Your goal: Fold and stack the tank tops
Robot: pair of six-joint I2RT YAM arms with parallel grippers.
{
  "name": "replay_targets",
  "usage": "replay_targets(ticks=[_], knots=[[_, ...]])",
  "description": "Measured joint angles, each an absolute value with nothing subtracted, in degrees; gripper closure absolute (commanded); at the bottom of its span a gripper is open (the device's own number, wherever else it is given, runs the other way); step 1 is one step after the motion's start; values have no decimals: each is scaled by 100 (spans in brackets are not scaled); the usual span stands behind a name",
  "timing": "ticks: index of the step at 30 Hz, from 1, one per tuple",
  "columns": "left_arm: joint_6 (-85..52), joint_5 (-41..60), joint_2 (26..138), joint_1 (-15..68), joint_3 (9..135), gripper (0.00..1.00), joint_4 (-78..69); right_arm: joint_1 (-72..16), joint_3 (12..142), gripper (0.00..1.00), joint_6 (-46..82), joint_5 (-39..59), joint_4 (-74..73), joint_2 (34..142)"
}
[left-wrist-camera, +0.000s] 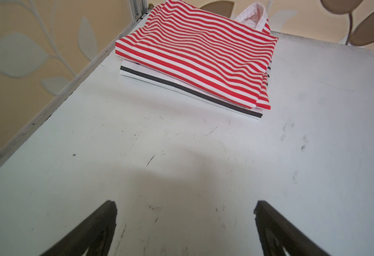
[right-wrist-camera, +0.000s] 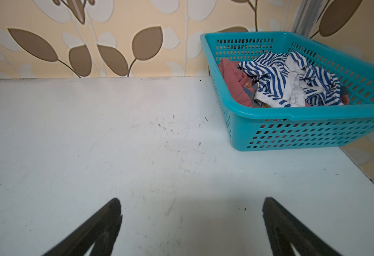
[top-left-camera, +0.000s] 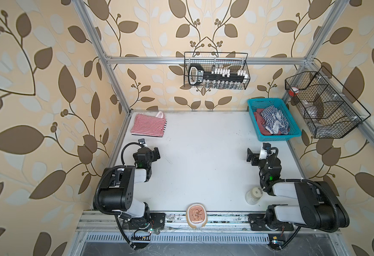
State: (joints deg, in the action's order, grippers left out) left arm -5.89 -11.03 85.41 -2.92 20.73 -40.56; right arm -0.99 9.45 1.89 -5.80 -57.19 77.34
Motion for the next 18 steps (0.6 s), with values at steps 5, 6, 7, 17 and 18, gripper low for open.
replay_targets(ticks=[5, 6, 7, 17, 18], knots=[[-589, -1103, 8541, -292, 2073, 1, -4056, -99, 945, 0, 187, -580, -5719, 7734], [-589, -1103, 8541, -292, 2073, 1, -4056, -99, 945, 0, 189, -578, -5719, 7734], [-589, -1103, 8541, -292, 2073, 1, -4056, -99, 945, 1, 187, -578, -5719, 7734], [-725, -993, 7929, -259, 3177, 3, -2115, -86, 2235, 17, 292, -884, -3457, 6976], [-814, -849, 7738, -257, 3382, 3, -1946, -51, 2661, 21, 307, -882, -3020, 6906]])
